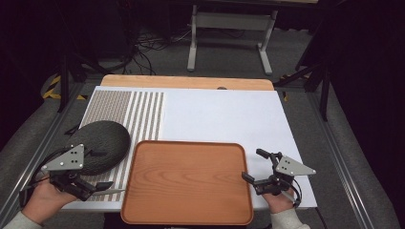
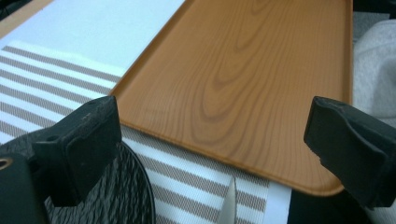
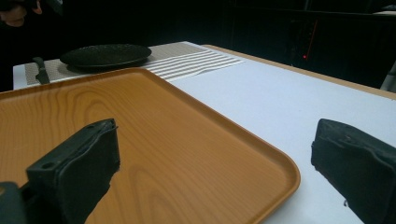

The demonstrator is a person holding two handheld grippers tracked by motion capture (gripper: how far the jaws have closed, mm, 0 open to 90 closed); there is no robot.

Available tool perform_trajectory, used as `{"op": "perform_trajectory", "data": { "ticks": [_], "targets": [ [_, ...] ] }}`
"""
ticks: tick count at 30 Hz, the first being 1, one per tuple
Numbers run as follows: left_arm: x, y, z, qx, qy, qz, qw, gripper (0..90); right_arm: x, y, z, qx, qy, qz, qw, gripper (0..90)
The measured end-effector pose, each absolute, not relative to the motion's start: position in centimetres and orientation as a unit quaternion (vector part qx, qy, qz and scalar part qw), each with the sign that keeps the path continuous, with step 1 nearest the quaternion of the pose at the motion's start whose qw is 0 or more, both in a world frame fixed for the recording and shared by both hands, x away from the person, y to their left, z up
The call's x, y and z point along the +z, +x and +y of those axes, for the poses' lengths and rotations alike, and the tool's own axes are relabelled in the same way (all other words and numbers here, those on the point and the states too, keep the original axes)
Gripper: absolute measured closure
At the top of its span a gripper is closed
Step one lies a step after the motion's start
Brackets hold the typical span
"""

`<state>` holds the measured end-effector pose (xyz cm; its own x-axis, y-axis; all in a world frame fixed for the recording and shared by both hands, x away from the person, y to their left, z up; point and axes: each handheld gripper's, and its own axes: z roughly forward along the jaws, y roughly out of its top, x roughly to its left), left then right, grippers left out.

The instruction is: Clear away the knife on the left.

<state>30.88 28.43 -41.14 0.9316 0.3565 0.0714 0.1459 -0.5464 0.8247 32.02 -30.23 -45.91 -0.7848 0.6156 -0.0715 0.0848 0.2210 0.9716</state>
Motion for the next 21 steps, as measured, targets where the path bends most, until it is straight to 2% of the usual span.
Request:
{"op": "perform_trajectory", "data": {
  "ticks": [8,21],
  "targets": [
    [-41.1,31.0,30.0,0.096,0.873,0.147,0.455,7.1,-46.0,32.1,-30.1,0.574,0.233,0.752,0.226,1.6],
    [-41.0,31.1,31.6,0.086,0.898,0.14,0.409,8.9,-45.8,32.1,-30.4,0.575,0.234,0.75,0.228,1.8]
  ]
}}
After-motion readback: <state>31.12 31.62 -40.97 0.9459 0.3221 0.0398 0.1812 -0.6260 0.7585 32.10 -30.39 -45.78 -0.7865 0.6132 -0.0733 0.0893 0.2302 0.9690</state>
